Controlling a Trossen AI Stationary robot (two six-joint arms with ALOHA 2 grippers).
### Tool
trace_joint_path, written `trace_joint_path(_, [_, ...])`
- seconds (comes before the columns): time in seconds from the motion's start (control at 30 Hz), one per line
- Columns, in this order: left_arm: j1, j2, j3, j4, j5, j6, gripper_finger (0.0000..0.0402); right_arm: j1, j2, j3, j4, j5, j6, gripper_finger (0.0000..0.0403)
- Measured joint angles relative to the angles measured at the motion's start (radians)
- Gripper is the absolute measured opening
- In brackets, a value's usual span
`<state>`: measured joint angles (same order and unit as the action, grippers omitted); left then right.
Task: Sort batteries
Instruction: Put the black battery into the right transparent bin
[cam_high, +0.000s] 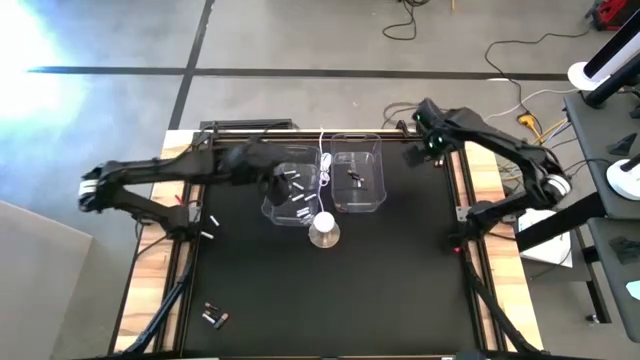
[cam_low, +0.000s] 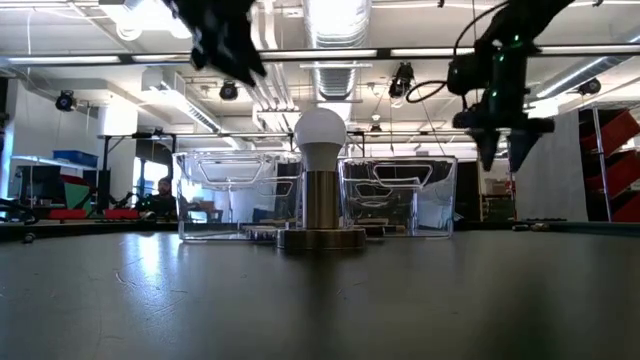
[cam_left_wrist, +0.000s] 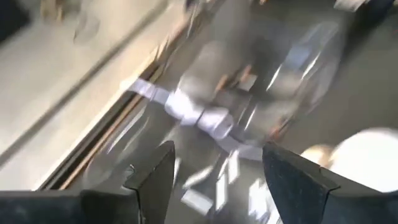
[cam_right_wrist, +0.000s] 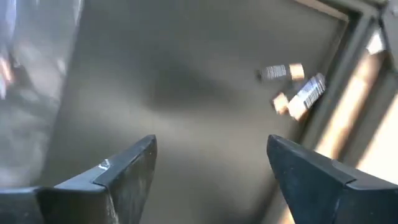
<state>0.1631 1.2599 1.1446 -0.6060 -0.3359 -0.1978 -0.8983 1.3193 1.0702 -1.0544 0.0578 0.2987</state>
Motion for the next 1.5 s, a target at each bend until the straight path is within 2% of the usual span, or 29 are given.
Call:
trace_joint_path(0.13, [-0.119,-0.120,-0.109,0.217,-0.050,-0.026,0.0219,-0.104,0.096,0.006,0.145,-0.006,0.118,0.0279])
trace_joint_path(0.23, [-0.223,-0.177,-0.228,0.429,-0.106,-0.005,0.0219,-0.134,0.171,0.006,0.212,-0.001,0.210,0.0261])
trace_joint_path(0.37, [-0.326,-0.208,-0.376,0.636,-0.155,0.022,0.0220,-0.138,0.252,0.006,0.238,0.072,0.324,0.0238])
trace_joint_path(0.5, [-0.387,-0.208,-0.472,0.737,-0.164,0.017,0.0220,-0.149,0.304,0.008,0.246,0.127,0.430,0.0220])
trace_joint_path(0.73, [-0.470,-0.182,-0.539,0.806,-0.166,0.005,0.0220,-0.149,0.348,0.009,0.282,0.181,0.562,0.0210])
trace_joint_path(0.87, [-0.540,-0.184,-0.541,0.809,-0.251,0.012,0.0220,-0.148,0.367,0.017,0.281,0.211,0.599,0.0209])
trace_joint_path(1.03, [-0.601,-0.202,-0.501,0.786,-0.350,0.126,0.0220,-0.145,0.371,0.039,0.241,0.218,0.577,0.0209])
trace_joint_path(1.17, [-0.603,-0.219,-0.454,0.717,-0.356,0.139,0.0220,-0.099,0.350,0.029,0.222,0.264,0.745,0.0209])
trace_joint_path(1.3, [-0.603,-0.277,-0.455,0.621,-0.384,0.142,0.0220,-0.044,0.349,0.008,0.221,0.328,0.882,0.0210])
trace_joint_path(1.37, [-0.602,-0.321,-0.491,0.596,-0.386,0.120,0.0220,-0.028,0.349,-0.008,0.221,0.365,0.943,0.0211])
trace_joint_path(1.5, [-0.602,-0.429,-0.595,0.627,-0.387,0.091,0.0220,-0.024,0.349,-0.049,0.224,0.374,1.000,0.0209])
